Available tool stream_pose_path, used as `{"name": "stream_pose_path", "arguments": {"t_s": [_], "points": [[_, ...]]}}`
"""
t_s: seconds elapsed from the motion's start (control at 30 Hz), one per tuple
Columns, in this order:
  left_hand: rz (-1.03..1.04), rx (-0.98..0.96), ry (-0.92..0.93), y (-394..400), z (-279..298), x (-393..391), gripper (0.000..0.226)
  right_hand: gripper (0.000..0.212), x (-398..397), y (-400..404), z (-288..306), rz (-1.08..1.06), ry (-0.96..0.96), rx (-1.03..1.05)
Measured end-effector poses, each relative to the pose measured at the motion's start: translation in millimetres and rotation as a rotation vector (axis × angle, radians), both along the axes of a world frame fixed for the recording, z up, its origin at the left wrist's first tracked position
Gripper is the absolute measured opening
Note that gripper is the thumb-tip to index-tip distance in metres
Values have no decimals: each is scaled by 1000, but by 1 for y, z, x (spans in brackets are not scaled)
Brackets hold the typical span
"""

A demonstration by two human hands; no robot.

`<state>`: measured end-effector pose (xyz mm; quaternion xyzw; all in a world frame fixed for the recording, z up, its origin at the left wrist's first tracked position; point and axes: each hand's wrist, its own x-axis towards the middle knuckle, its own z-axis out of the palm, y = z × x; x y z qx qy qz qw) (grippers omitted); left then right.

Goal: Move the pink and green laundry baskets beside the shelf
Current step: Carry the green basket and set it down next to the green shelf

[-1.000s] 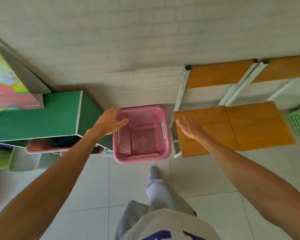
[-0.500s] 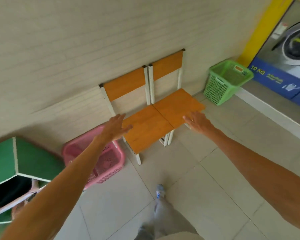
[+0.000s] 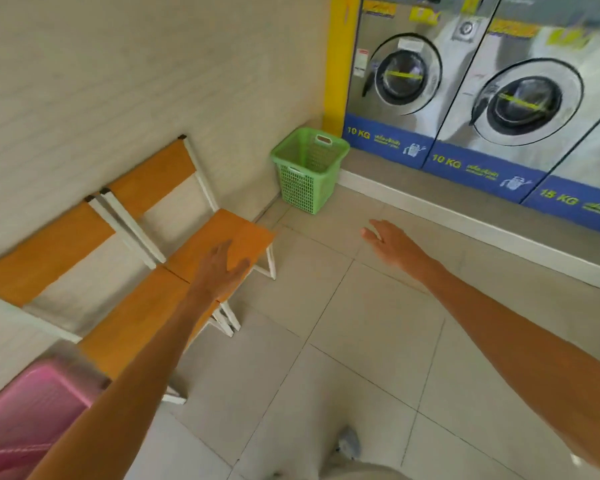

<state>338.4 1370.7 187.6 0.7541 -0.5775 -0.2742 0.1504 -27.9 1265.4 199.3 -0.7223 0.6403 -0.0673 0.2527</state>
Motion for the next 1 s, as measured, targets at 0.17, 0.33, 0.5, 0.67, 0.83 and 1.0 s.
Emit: {"name": "stream_pose_path", "arguments": {"t_s": [0.17,0.33,0.5,0.67,0.83,1.0], "points": [[-90,12,-1,-85,-8,-85,75,108,-89,-67,-9,-41,50,41],[-188,16,-128,-185,-19,-113,81,81,-129,-146,-22,17,188,108],[-244,111,-218,-296,-39,-123,84,79,-135,-247,-46,57,257,170],[-280,215,-249,-422,-57,-109,87,78,-126,-361,-61,29,304,249],[-250,280,-229,-534,-54,-102,88,81,-117,-472,-62,17,319,270],[-195,288,-191,-633,-53,-101,78,92,-111,-582,-66,11,304,269]]}}
